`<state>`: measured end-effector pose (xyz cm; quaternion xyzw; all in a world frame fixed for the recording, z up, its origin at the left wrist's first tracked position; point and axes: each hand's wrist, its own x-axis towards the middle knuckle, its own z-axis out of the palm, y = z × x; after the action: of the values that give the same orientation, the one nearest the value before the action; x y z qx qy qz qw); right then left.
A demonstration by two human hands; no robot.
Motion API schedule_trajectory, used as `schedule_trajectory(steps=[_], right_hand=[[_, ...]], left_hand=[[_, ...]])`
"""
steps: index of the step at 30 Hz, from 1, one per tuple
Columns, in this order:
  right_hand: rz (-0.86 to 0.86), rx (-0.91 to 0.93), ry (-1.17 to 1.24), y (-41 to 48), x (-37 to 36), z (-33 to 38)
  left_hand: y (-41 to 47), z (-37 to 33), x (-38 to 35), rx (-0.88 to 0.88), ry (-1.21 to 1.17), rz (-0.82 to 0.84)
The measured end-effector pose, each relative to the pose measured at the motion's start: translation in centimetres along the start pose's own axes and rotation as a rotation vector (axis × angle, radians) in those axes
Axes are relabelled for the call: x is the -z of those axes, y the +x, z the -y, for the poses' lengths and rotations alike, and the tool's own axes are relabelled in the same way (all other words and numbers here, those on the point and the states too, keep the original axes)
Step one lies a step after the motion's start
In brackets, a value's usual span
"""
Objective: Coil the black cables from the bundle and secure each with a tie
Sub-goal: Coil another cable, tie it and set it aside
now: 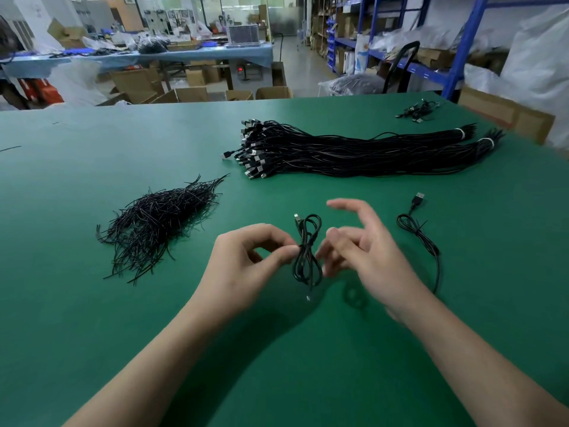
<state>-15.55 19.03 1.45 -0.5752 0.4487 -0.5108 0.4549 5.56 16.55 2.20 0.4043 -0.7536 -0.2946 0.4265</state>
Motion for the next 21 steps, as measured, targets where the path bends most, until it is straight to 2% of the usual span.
schedule_trajectory(steps=[3, 4, 6, 8, 10, 12, 14, 18, 21], right_hand=[[-0.054, 0.345, -0.597, -0.2, -0.2, -0.4], [-0.054, 0.402, -0.701, -0.1, -0.3, -0.6], [-0.038, 0.445, -0.744, 0.0, -0.5, -0.8], [-0.012, 0.364, -0.646, -0.1, -0.6, -0.9], [0.065, 0.141, -0.421, -0.2, -0.8, -0.8], [0.183, -0.071, -0.128, -0.4, -1.2, -0.3], [0.214, -0.197, 0.127, -0.4, -1.5, 0.1], [0.197, -0.276, 0.368, -1.1, -2.5, 0.6], [0.194, -0.288, 0.427, -1.0, -2.5, 0.6]], left_hand=[[-0.1, 0.1, -0.3, 0.204, -0.342, 0.115], [-0.2, 0.1, -0.5, 0.227, -0.389, 0.155], [-0.2, 0.0, -0.7, 0.244, -0.428, 0.186], [-0.2, 0.0, -0.8, 0.219, -0.424, 0.127], [-0.1, -0.1, -0.7, 0.168, -0.349, 0.055], [-0.2, -0.2, -0.6, 0.089, -0.172, -0.01], [-0.2, -0.1, -0.6, -0.027, 0.066, -0.1], [-0.1, -0.4, -1.0, -0.203, 0.319, -0.192], [0.1, -0.3, -1.1, -0.179, 0.378, -0.21]])
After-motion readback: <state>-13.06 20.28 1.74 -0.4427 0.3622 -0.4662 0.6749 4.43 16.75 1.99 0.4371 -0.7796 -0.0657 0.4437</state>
